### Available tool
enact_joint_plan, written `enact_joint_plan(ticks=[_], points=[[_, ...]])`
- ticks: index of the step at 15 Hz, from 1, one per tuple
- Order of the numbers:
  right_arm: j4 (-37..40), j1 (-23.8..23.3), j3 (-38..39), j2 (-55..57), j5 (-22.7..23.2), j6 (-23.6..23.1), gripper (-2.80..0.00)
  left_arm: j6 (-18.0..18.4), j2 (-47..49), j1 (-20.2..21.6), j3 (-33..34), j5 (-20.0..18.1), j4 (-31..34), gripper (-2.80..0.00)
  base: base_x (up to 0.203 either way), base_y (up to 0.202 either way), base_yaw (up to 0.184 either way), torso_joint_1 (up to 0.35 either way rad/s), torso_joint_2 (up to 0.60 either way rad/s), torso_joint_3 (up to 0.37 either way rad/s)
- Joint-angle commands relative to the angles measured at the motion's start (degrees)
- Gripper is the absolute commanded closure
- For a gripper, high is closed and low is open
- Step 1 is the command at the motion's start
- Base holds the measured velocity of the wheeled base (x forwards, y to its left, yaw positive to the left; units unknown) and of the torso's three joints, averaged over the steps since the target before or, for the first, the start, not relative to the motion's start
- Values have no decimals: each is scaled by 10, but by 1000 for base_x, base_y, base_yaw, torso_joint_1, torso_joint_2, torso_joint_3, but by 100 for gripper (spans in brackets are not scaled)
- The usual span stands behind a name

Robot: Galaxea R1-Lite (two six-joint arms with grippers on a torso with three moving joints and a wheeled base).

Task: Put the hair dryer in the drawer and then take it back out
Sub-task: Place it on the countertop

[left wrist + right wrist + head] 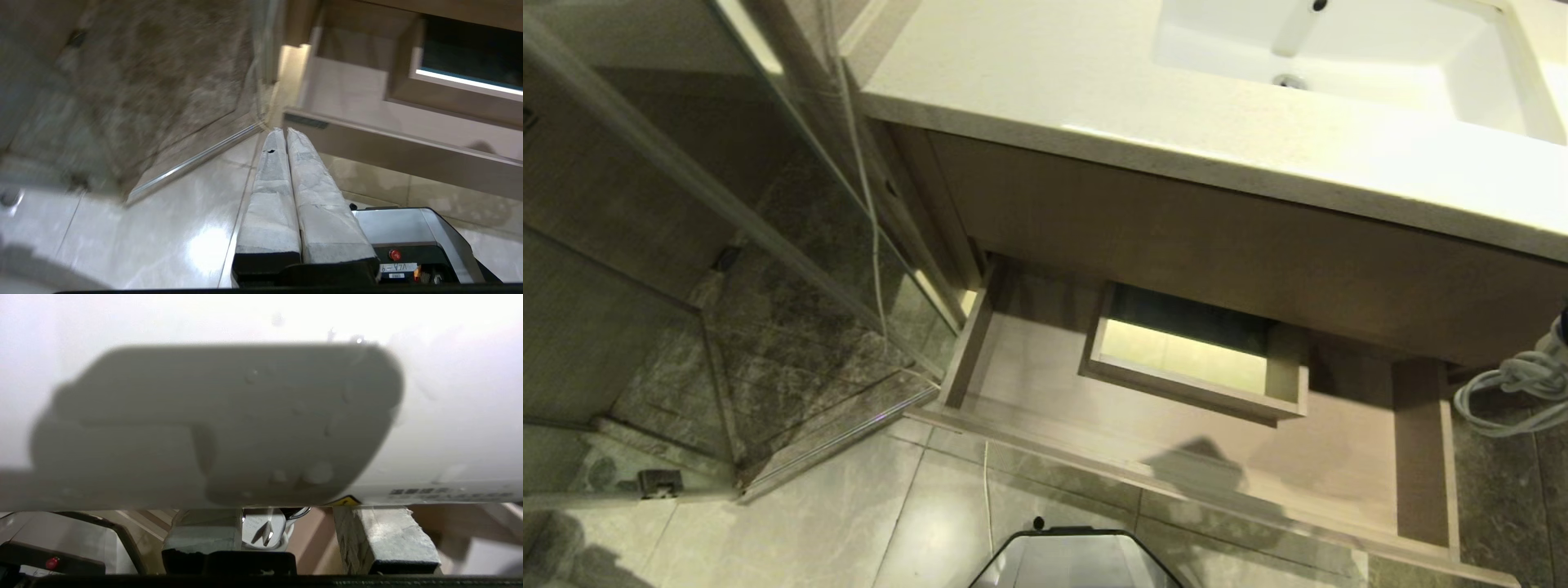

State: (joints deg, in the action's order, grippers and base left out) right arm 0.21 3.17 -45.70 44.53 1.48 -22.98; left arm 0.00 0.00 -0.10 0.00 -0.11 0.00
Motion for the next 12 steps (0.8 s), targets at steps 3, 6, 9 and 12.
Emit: enact_joint_plan(ticks=[3,6,9,12], points=[[0,4,0,0,0,-1,0,0,0,0,1,0,0,0,1,-4,165,1,0,3],[5,9,-1,1,0,-5,0,0,0,0,0,0,0,0,2,-12,140,2,-2,3],[3,9,4,-1,0,-5,0,0,0,0,1,0,0,0,11,-3,22,3,1,2],[2,9,4,-1,0,-5,0,0,0,0,1,0,0,0,0,0,0,40,3,71]])
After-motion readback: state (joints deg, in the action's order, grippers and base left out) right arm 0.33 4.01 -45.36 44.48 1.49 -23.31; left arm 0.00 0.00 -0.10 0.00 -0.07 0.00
